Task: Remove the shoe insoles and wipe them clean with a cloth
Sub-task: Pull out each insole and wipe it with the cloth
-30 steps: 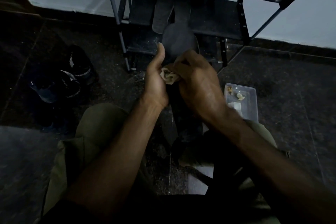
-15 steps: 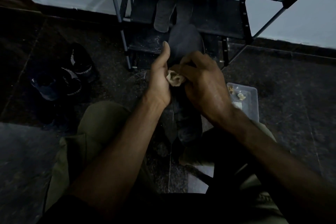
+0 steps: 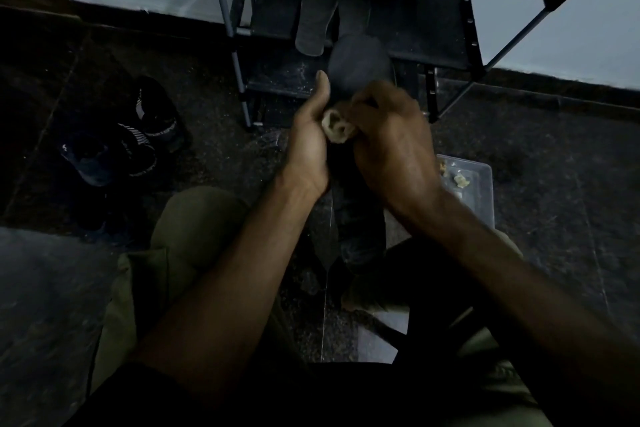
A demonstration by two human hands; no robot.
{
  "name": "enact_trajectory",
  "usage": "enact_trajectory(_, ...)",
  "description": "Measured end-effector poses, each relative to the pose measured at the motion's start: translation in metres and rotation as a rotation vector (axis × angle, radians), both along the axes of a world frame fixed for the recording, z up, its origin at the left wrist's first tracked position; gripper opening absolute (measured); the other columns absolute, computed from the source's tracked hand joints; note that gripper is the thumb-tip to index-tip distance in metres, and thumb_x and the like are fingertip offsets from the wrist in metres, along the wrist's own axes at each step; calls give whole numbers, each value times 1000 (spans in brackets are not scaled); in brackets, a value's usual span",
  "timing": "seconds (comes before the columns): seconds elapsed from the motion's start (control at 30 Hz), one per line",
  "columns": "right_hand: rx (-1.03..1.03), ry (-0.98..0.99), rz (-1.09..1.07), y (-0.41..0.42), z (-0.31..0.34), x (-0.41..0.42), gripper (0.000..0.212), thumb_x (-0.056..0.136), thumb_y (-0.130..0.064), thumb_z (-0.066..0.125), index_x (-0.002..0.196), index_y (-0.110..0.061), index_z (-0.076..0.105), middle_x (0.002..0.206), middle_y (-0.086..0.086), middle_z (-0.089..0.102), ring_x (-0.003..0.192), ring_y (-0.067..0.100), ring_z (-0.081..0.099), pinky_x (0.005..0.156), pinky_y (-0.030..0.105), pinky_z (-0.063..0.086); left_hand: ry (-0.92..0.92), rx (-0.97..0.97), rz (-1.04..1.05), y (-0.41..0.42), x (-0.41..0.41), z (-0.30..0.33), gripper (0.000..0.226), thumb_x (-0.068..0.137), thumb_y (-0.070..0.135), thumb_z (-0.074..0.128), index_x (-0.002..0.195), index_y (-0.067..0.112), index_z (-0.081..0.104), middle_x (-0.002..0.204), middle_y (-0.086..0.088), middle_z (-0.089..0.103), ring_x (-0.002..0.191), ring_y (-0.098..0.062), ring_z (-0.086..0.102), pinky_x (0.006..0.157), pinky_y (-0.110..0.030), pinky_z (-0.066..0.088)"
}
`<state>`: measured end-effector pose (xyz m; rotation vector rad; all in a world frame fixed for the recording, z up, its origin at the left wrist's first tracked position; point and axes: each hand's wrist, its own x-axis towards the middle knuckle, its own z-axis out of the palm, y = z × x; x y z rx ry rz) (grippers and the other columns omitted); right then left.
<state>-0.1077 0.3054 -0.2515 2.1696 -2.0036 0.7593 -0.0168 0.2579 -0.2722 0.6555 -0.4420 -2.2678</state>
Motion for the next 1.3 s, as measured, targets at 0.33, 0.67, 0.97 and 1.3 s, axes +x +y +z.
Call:
enact_trajectory(0.33, -44, -11, -9, -3, -6, 5, 12, 82, -2, 61, 87, -1, 71, 87, 17, 62, 73, 34, 59, 58, 40, 49, -4, 22, 29, -2, 1, 1, 63, 104, 40, 31, 78, 7, 77, 81, -10, 74, 75, -18, 72, 65, -25, 59)
enact_trajectory(0.67, -63, 14, -95, -30, 8, -14, 16, 86, -9, 59, 89, -2, 73, 87, 17, 63, 74, 31, 60, 60, 35, 48, 112, 103, -39, -4, -6, -3, 57, 103, 47, 29, 97, 8, 71, 98, -13, 71, 95, -23, 68, 87, -34, 53)
enact_trajectory(0.97, 10, -26, 29, 4, -3, -3, 15, 79, 0, 63, 90, -3, 72, 90, 15, 65, 74, 34, 60, 62, 42, 50, -70, -7, 2, -4, -1, -4, 58, 103, 44, 30, 91, 5, 72, 83, -8, 74, 77, -17, 72, 69, -26, 59)
enact_trajectory(1.3, -29, -35, -2, -3, -7, 7, 15, 78, -2, 61, 87, -4, 73, 90, 14, 65, 75, 32, 60, 62, 41, 51, -90, -5, 28, -7, 0, -6, 55, 103, 45, 30, 97, 4, 67, 84, -10, 73, 78, -17, 72, 67, -26, 58)
